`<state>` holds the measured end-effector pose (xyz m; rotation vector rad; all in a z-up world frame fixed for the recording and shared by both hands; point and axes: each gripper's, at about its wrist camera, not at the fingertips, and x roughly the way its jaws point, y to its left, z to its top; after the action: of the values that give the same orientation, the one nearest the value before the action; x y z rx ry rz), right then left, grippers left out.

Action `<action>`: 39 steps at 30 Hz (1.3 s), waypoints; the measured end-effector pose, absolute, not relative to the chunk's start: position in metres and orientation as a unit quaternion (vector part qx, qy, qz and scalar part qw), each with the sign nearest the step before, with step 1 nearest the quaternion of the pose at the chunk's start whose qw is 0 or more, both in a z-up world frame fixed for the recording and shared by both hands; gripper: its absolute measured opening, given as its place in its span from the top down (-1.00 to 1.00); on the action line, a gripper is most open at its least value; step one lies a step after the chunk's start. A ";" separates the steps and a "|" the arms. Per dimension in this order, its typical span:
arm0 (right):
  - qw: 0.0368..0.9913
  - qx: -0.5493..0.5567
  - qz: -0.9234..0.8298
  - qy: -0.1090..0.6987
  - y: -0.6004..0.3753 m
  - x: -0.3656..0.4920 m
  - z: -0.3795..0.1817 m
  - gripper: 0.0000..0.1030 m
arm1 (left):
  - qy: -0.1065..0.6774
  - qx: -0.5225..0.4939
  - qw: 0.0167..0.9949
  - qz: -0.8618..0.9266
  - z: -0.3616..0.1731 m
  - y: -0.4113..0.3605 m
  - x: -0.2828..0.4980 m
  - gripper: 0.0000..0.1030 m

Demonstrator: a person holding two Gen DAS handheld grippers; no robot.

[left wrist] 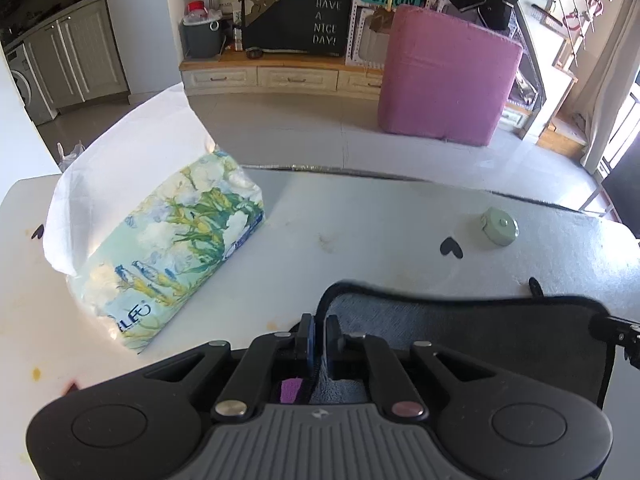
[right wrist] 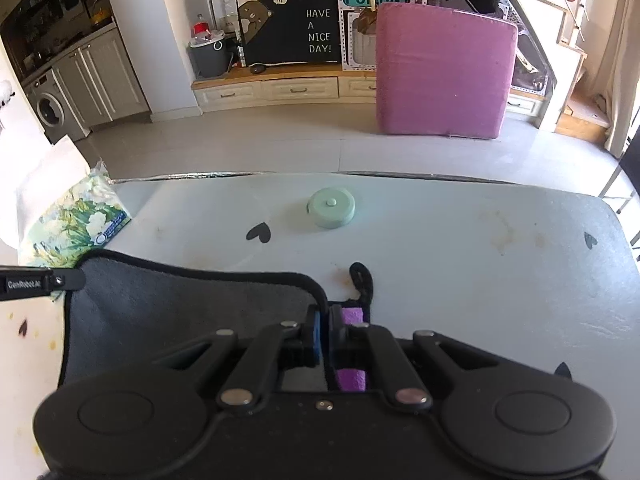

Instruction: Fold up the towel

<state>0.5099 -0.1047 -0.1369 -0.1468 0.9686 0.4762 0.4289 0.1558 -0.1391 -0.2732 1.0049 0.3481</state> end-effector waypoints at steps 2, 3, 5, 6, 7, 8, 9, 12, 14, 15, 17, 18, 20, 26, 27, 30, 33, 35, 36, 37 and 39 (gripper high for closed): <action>0.858 -0.054 0.229 0.456 -0.107 0.511 -0.137 0.38 | 0.481 -0.134 0.849 0.173 -0.141 0.157 0.429 0.30; 0.860 -0.043 0.232 0.453 -0.109 0.511 -0.137 0.07 | 0.483 -0.138 0.847 0.176 -0.141 0.158 0.429 0.13; 0.861 -0.034 0.237 0.449 -0.110 0.511 -0.135 -0.11 | 0.486 -0.137 0.845 0.177 -0.141 0.158 0.427 -0.57; 0.859 -0.031 0.240 0.451 -0.110 0.511 -0.134 -0.31 | 0.488 -0.131 0.844 0.178 -0.141 0.157 0.426 -0.70; 0.856 -0.027 0.244 0.454 -0.110 0.511 -0.133 -0.42 | 0.489 -0.124 0.845 0.180 -0.140 0.156 0.424 -0.84; 0.853 -0.024 0.249 0.458 -0.110 0.511 -0.133 -0.66 | 0.490 -0.118 0.845 0.180 -0.139 0.156 0.423 -0.87; 0.851 -0.025 0.251 0.460 -0.110 0.511 -0.133 -0.78 | 0.493 -0.116 0.844 0.178 -0.139 0.155 0.422 -0.88; 0.851 -0.031 0.251 0.461 -0.111 0.509 -0.132 -0.99 | 0.499 -0.120 0.840 0.176 -0.138 0.155 0.419 -0.91; 0.848 -0.029 0.251 0.466 -0.114 0.508 -0.133 -0.99 | 0.500 -0.125 0.839 0.173 -0.137 0.155 0.416 -0.93; 0.846 -0.028 0.250 0.470 -0.115 0.508 -0.133 -0.99 | 0.500 -0.128 0.839 0.172 -0.136 0.154 0.414 -0.93; 0.843 -0.029 0.249 0.476 -0.118 0.505 -0.134 -0.99 | 0.501 -0.130 0.839 0.167 -0.134 0.153 0.411 -0.93; 0.843 -0.032 0.247 0.477 -0.119 0.503 -0.134 -0.99 | 0.501 -0.128 0.840 0.165 -0.133 0.152 0.410 -0.93; 0.844 -0.034 0.243 0.477 -0.122 0.501 -0.134 -0.99 | 0.500 -0.122 0.842 0.160 -0.128 0.150 0.407 -0.93; 0.845 -0.029 0.242 0.477 -0.129 0.491 -0.124 -0.99 | 0.497 -0.121 0.846 0.151 -0.114 0.143 0.395 -0.93; 0.845 -0.027 0.242 0.476 -0.131 0.489 -0.122 -0.99 | 0.495 -0.121 0.847 0.149 -0.111 0.142 0.392 -0.93; 0.846 -0.021 0.244 0.473 -0.134 0.483 -0.114 -0.99 | 0.494 -0.119 0.849 0.144 -0.103 0.137 0.384 -0.93; 0.848 -0.018 0.247 0.469 -0.137 0.475 -0.107 -0.99 | 0.492 -0.122 0.851 0.139 -0.096 0.133 0.375 -0.93; 0.851 -0.015 0.245 0.465 -0.140 0.467 -0.102 -0.99 | 0.490 -0.123 0.852 0.136 -0.091 0.131 0.369 -0.93; 0.852 -0.014 0.244 0.463 -0.141 0.464 -0.099 -0.99 | 0.489 -0.123 0.853 0.136 -0.088 0.130 0.366 -0.93; 0.853 -0.013 0.243 0.461 -0.142 0.461 -0.097 -0.99 | 0.487 -0.122 0.854 0.136 -0.085 0.128 0.362 -0.93; 0.855 -0.013 0.243 0.457 -0.145 0.453 -0.091 -0.99 | 0.485 -0.119 0.855 0.139 -0.079 0.125 0.355 -0.93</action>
<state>0.4527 -0.1447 -0.0914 -0.0280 0.9614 0.5115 0.3548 0.1253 -0.0790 -0.2499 1.0194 0.2915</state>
